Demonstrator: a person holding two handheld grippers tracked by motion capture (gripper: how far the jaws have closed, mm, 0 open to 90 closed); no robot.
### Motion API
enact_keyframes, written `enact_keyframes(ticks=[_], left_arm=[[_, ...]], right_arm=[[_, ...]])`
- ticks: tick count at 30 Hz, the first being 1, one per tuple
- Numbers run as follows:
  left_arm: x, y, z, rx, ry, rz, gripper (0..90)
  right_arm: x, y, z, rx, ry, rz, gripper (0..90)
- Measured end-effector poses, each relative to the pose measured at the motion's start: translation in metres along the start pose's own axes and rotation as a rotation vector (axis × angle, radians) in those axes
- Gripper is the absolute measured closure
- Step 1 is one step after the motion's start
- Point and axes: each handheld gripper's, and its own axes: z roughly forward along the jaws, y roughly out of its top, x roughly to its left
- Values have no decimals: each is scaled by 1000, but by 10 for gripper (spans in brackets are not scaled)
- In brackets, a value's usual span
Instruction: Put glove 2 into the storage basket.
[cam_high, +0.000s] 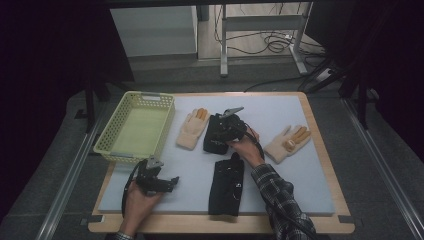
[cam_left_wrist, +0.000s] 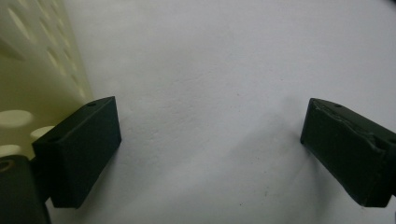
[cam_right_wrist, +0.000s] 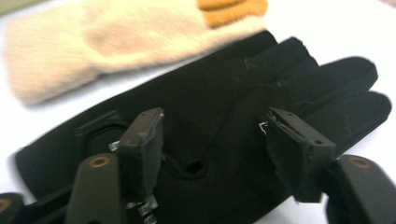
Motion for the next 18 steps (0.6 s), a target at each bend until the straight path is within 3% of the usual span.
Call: enact_keyframes(ticks=[2, 3, 4, 6, 10, 12, 18], left_arm=[[0, 0, 0, 0, 0, 0, 49], [0, 0, 0, 0, 0, 0, 49], [0, 0, 0, 0, 0, 0, 49], [0, 0, 0, 0, 0, 0, 49], [0, 0, 0, -1, 0, 0, 49], [0, 0, 0, -1, 0, 0, 49], [0, 0, 0, 0, 0, 0, 49]], right_arm=[[-4, -1, 7, 21, 2, 36, 344], [-9, -2, 10, 16, 34, 85, 363], [-11, -4, 10, 3, 44, 103, 411], [-11, -4, 10, -4, 45, 98, 515], [-12, -5, 8, 0, 36, 139, 729], [-10, -7, 6, -19, 27, 129, 819], [-3, -4, 3, -12, -21, 122, 859]])
